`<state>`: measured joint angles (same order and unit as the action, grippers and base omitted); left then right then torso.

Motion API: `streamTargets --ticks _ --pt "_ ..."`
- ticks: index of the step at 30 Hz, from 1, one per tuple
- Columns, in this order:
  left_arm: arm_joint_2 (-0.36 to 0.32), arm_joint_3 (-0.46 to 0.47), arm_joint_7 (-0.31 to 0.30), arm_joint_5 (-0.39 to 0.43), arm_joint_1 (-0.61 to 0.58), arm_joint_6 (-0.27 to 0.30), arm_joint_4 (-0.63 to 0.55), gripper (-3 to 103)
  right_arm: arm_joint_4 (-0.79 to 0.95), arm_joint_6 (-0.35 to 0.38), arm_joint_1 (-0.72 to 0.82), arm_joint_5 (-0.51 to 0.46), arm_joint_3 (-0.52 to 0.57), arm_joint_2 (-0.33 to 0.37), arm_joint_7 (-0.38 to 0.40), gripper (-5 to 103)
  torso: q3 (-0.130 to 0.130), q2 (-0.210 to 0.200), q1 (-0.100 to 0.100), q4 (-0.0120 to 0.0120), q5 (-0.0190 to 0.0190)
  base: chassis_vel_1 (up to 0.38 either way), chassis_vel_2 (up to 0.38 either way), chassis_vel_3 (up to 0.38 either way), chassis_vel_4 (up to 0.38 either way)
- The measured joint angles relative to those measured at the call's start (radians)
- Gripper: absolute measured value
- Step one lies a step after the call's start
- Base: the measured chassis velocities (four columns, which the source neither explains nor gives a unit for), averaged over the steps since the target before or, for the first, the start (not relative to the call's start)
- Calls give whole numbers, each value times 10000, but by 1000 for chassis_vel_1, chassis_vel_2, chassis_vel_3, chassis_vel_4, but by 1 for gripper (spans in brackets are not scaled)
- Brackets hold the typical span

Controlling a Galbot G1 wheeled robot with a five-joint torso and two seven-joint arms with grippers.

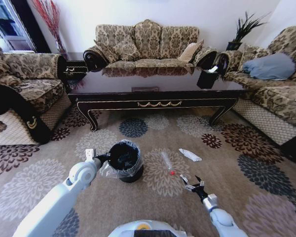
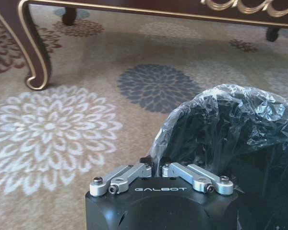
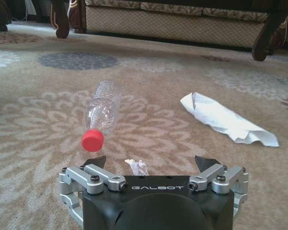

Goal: Move to the front of the table and pick up the trash from the floor, then place it into the trash bin.

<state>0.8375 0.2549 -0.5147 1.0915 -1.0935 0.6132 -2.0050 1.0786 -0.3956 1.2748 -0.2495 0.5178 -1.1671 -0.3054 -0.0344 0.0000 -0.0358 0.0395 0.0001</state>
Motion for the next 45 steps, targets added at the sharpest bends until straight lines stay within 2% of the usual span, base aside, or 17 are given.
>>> streamTargets --ticks 4,9,13,18,20,21,24,25,30,32,35,38,39,40,42,44,45 --pt "-65 206 -53 2 -162 30 -70 4 -392 -23 -284 43 -62 -84 5 100 0 0 0 -7 -1 0 0 0 0" --pt "-100 387 -66 36 -390 45 -183 4 -808 -66 -549 49 -174 -157 0 100 0 0 1 4 -3 0 0 0 0" --pt "-157 459 -153 113 -484 68 -271 4 -1468 -359 -1032 249 -104 -261 -65 100 0 0 0 -6 -3 0 0 0 0" --pt "-327 410 -336 319 -389 89 -369 4 -1884 -445 -1272 287 -111 -265 -117 103 1 0 0 1 -2 0 0 0 0" --pt "-344 377 -443 379 -327 89 -368 4 -2126 -621 -1334 432 -88 -322 -160 94 0 0 0 1 -1 0 0 0 0" --pt "-344 377 -443 379 -327 89 -368 4 -2126 -621 -1334 432 -88 -322 -160 94 0 0 0 1 -1 0 0 0 0" --pt "-332 341 -530 435 -335 109 -380 4 -2299 -794 -1260 566 -32 -363 -316 79 1 -1 0 -1 -3 0 0 0 0" --pt "-317 331 -546 436 -347 114 -382 4 -2352 -843 -1244 600 -12 -372 -355 79 1 0 0 0 -3 0 0 0 0" --pt "-254 268 -626 437 -343 125 -383 4 -2595 -1033 -1276 688 78 -391 -452 62 1 0 0 -2 0 0 0 0 0" --pt "-268 190 -646 466 -278 146 -384 4 -2604 -1083 -1263 726 124 -335 -464 51 1 -1 0 -5 3 0 0 0 0" --pt "-272 140 -654 473 -222 164 -383 4 -2573 -1083 -1231 726 152 -285 -450 45 0 -2 0 0 -9 0 0 0 0" --pt "-240 103 -655 474 -155 177 -383 4 -2594 -1098 -1212 773 208 -304 -439 29 1 -1 0 2 2 0 0 0 0" --pt "-240 101 -655 475 -154 179 -383 4 -2595 -1109 -1201 781 217 -308 -439 29 1 -1 0 1 -1 0 0 0 0" --pt "-249 95 -655 479 -155 189 -385 4 -2579 -1119 -1170 785 229 -315 -440 19 0 -2 0 -1 -3 0 0 0 0" --pt "-260 91 -655 479 -156 199 -393 4 -2555 -1121 -1144 786 242 -320 -440 19 1 -1 0 -2 -1 0 0 0 0" --pt "-264 64 -645 475 -157 218 -402 4 -2500 -1137 -1112 786 285 -321 -440 8 0 -2 0 -3 0 0 0 0 0" --pt "-262 48 -641 473 -157 221 -404 4 -2480 -1142 -1100 786 296 -320 -439 8 1 -2 0 -3 -1 0 0 0 0"
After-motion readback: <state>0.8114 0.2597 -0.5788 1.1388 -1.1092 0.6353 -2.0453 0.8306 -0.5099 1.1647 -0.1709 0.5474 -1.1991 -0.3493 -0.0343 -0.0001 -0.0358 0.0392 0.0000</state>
